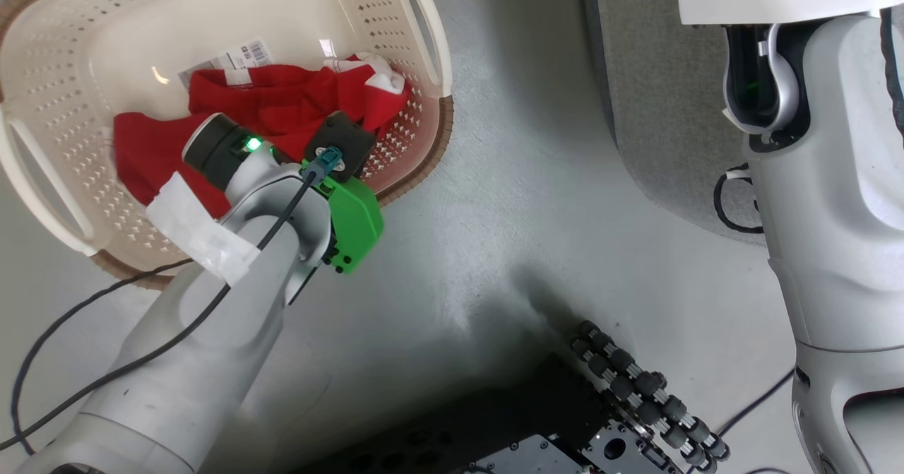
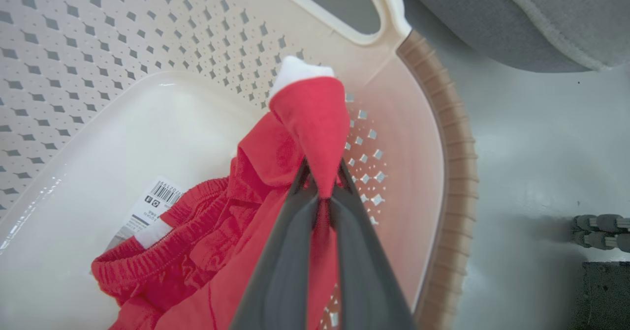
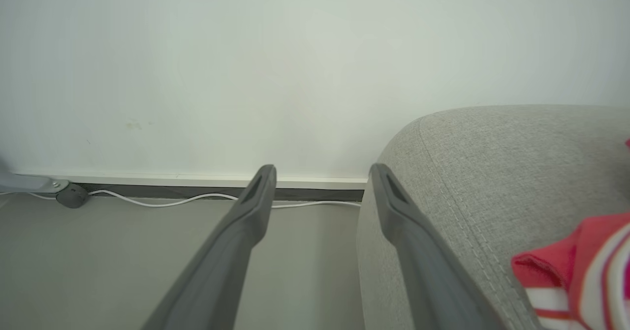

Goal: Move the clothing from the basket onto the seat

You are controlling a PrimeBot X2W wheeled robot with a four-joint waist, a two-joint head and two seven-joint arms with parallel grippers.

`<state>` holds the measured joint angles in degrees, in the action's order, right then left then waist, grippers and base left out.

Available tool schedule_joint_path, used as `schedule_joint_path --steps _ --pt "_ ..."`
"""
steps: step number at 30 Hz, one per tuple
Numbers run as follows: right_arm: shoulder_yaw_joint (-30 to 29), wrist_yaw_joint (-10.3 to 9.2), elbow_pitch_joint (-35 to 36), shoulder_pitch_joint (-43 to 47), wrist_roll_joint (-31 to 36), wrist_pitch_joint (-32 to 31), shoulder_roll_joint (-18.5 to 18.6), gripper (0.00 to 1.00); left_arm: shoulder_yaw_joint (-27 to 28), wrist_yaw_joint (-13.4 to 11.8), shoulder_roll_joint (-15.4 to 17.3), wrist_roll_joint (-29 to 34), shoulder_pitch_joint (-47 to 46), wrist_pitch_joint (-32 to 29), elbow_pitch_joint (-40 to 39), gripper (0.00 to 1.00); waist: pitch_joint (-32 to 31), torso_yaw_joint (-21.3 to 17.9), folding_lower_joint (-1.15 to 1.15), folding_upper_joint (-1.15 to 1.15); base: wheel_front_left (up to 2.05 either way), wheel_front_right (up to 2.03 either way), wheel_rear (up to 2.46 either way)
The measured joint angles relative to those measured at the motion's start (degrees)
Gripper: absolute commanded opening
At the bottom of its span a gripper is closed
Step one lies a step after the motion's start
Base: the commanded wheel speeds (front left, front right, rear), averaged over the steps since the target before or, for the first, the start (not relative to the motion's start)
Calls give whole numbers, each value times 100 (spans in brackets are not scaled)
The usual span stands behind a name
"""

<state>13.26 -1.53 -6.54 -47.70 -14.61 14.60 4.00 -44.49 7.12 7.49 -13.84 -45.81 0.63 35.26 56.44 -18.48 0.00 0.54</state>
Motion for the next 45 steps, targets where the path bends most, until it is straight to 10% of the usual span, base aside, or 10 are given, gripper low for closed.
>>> schedule_joint_path --steps 45 --pt "-82 219 -1266 1683 296 1 219 100 534 -63 -474 -935 442 1361 -299 0 -3133 1370 -1 0 0 0 0"
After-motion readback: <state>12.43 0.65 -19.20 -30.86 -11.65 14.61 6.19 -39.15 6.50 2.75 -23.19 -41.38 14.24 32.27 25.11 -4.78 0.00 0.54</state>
